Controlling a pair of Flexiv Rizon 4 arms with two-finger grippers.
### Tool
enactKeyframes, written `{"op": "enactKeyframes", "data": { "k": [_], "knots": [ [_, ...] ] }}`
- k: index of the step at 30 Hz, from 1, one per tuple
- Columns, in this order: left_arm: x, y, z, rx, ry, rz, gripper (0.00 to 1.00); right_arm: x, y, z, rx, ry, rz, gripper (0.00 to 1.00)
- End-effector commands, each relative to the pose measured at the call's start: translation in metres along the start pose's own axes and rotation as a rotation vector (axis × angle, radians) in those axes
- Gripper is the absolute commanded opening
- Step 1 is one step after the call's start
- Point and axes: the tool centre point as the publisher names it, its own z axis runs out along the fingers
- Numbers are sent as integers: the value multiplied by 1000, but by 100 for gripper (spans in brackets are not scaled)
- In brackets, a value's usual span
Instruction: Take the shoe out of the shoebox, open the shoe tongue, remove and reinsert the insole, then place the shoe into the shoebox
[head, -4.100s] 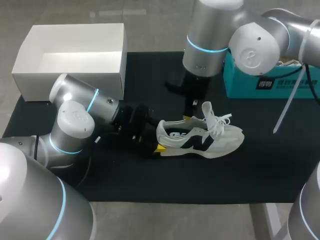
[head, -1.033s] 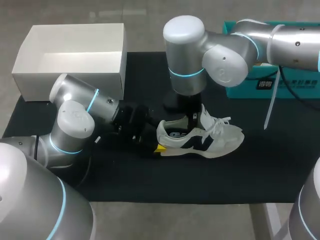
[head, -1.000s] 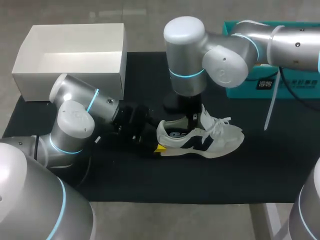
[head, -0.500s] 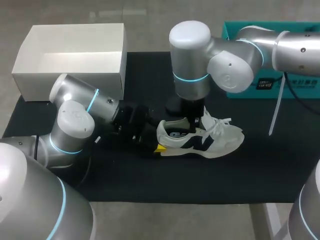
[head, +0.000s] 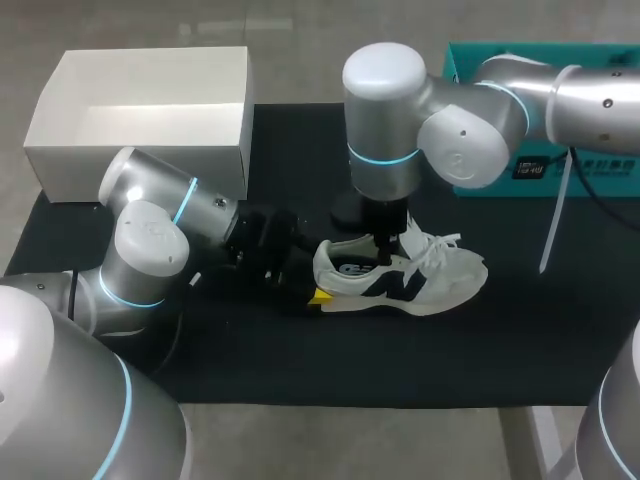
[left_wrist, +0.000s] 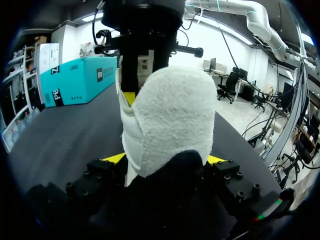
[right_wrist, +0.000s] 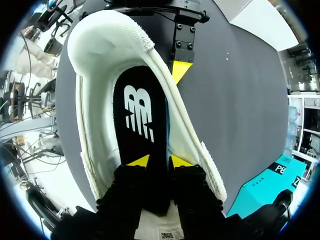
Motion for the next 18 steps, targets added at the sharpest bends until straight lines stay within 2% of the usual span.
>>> {"op": "enactKeyframes", "data": {
  "k": [1,11,15,17,18],
  "knots": [
    [0,1,1,-1,1,0,0,-5,3,13,-23,29,-6,27],
    [0,1,1,-1,1,0,0,4,2,25,-59,84,-10,29],
    [0,1,1,-1,1,0,0,11,2,24,-92,141,-27,29],
    [0,1,1,-1,1,0,0,14,3,24,-80,143,-27,25],
    [0,1,1,-1,1,0,0,15,4,24,-75,151,-21,18]
  ]
}}
